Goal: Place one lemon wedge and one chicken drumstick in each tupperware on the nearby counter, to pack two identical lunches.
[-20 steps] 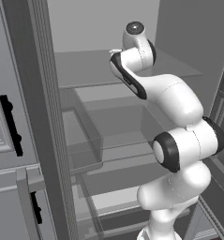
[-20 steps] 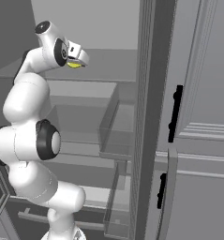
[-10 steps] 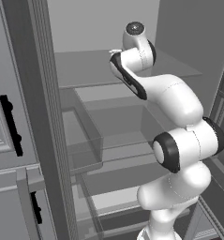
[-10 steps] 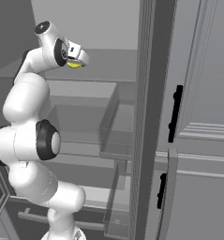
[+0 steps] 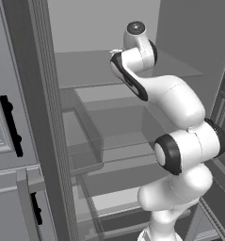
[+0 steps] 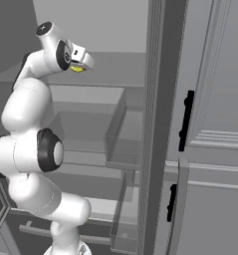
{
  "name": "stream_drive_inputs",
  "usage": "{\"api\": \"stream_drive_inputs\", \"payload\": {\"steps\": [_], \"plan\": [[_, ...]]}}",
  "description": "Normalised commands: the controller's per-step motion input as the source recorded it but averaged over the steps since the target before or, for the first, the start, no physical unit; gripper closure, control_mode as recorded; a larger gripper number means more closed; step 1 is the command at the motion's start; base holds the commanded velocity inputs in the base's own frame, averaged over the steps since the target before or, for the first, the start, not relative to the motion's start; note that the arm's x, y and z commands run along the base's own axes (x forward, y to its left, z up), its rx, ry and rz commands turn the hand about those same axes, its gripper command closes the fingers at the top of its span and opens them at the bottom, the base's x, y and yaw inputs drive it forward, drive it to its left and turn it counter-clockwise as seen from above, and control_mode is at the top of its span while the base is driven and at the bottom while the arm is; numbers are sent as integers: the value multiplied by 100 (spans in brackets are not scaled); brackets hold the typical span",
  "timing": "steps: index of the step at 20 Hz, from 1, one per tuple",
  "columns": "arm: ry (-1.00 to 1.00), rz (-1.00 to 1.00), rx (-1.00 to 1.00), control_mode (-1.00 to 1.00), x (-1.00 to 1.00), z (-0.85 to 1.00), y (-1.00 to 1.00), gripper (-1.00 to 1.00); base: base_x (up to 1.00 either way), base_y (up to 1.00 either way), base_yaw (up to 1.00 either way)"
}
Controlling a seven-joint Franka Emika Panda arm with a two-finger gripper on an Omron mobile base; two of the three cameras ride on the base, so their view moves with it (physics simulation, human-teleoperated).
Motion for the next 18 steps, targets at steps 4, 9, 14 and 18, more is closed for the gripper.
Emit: {"api": "stream_drive_inputs", "payload": {"steps": [4, 9, 14, 18], "plan": [[0, 0, 0, -100, -82, 6, -1, 100, 0, 0, 0], [0, 0, 0, -100, -100, 42, -19, 100, 0, 0, 0], [1, 5, 0, -100, -100, 53, -32, 100, 0, 0, 0], [3, 13, 0, -100, -100, 16, -16, 100, 0, 0, 0]]}}
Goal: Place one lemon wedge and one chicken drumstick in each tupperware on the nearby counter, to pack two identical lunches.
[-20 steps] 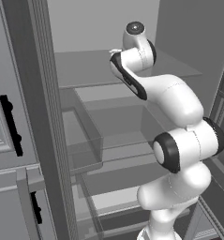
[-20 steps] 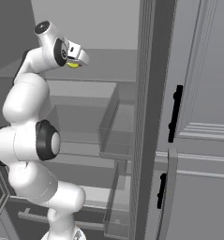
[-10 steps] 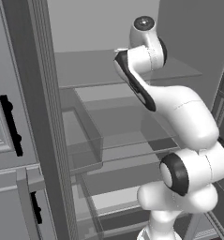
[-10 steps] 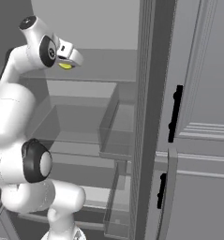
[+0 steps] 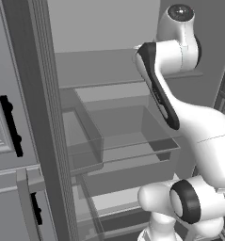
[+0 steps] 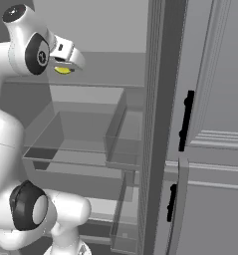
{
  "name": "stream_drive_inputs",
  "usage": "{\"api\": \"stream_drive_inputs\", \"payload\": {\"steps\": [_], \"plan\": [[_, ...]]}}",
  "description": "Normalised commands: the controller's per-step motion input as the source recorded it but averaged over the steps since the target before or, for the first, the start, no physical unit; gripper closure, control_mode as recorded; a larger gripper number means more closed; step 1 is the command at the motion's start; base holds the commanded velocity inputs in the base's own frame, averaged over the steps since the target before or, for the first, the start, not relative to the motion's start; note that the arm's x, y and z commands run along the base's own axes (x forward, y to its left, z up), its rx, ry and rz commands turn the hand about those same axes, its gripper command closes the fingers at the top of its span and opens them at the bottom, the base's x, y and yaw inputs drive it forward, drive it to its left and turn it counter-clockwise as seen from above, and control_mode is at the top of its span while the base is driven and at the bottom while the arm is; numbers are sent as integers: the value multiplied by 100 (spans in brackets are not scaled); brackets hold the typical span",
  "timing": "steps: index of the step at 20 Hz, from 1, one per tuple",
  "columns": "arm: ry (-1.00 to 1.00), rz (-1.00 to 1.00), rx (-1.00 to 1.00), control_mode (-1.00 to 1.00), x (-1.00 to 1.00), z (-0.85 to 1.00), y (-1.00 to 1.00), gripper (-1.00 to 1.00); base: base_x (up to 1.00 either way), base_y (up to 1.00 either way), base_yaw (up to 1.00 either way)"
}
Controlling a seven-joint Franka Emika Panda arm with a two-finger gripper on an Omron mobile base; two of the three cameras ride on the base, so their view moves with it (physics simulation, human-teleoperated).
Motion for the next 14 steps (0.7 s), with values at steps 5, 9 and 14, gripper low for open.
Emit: {"api": "stream_drive_inputs", "payload": {"steps": [5, 9, 14], "plan": [[1, 18, 1, -100, -100, -28, 0, 100, 0, 0, 0], [7, 22, -2, -100, -100, -60, 0, 100, 0, 0, 0], [26, 18, -14, -100, -100, -96, 0, 100, 0, 0, 0]]}}
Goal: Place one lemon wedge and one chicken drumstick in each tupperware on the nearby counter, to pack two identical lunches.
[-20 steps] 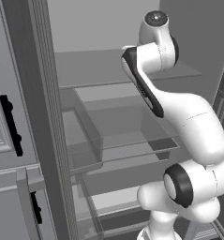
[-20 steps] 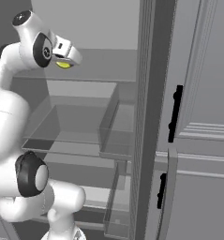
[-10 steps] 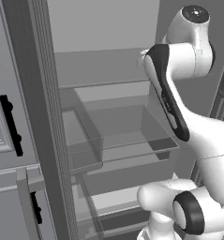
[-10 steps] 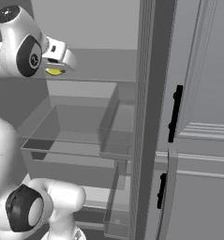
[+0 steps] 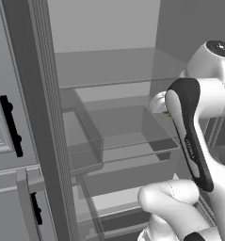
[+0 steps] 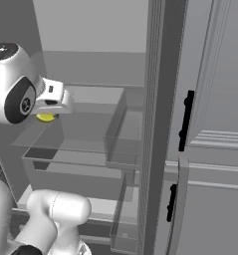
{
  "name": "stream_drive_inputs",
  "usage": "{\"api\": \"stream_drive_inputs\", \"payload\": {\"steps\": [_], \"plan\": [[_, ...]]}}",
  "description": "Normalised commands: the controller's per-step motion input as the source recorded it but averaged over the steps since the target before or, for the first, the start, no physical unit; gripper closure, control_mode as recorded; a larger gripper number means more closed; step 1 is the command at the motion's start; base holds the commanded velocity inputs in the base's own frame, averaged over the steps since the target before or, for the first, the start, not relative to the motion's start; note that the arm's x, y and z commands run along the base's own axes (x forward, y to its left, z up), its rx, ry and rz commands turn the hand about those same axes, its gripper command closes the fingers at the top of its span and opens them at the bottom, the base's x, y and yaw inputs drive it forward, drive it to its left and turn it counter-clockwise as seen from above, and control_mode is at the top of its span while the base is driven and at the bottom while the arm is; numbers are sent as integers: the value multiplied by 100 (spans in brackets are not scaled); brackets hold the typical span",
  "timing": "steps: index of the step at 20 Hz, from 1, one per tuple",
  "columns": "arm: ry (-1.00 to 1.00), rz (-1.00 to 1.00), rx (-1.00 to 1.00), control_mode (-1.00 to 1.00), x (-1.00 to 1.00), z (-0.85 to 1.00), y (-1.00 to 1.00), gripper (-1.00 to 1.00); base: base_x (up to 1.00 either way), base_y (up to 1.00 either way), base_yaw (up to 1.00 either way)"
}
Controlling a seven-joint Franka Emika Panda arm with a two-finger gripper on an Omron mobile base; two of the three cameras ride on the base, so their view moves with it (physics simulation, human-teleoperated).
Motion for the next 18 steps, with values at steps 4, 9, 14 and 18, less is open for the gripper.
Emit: {"api": "stream_drive_inputs", "payload": {"steps": [4, 9, 14, 18], "plan": [[6, 10, -1, -100, -99, -98, 0, 100, 0, 0, 0], [4, 4, -1, -100, -69, -83, 0, 100, 0, 0, 0], [1, 0, 0, -100, -23, -26, 0, 100, 0, 0, 0], [0, 0, 0, -100, -12, 0, 0, 100, 0, 0, 0]]}}
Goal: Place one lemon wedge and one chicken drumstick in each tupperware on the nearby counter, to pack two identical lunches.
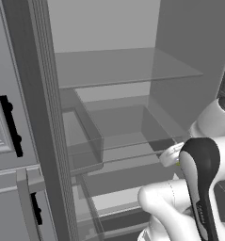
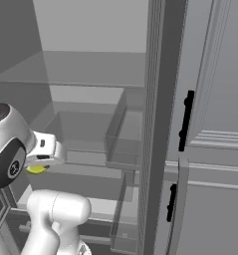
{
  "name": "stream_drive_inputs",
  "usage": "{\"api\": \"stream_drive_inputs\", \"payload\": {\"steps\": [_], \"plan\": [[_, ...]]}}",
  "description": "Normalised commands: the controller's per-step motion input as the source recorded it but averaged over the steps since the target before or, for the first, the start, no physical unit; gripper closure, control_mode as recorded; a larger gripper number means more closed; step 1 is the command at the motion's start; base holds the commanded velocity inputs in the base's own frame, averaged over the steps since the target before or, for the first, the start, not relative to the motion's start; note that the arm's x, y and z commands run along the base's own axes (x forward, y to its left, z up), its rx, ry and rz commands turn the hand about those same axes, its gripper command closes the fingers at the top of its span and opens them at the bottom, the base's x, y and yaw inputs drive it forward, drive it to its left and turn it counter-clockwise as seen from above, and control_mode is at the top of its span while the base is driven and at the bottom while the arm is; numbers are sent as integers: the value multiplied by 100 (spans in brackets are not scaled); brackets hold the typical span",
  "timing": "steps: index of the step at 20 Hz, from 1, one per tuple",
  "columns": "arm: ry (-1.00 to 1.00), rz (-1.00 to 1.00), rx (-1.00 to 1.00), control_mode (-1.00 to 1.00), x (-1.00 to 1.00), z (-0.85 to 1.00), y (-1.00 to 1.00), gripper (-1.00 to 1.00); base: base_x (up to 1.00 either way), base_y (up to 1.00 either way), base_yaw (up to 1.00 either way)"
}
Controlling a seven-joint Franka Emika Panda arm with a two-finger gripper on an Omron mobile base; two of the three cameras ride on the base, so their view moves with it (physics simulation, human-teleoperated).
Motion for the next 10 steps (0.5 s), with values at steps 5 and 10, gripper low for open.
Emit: {"api": "stream_drive_inputs", "payload": {"steps": [5, 10], "plan": [[0, 0, 0, 100, 0, 0, 0, 100, -93, -1, 0], [0, 0, 0, 100, 0, 0, 0, 100, -100, 2, 12]]}}
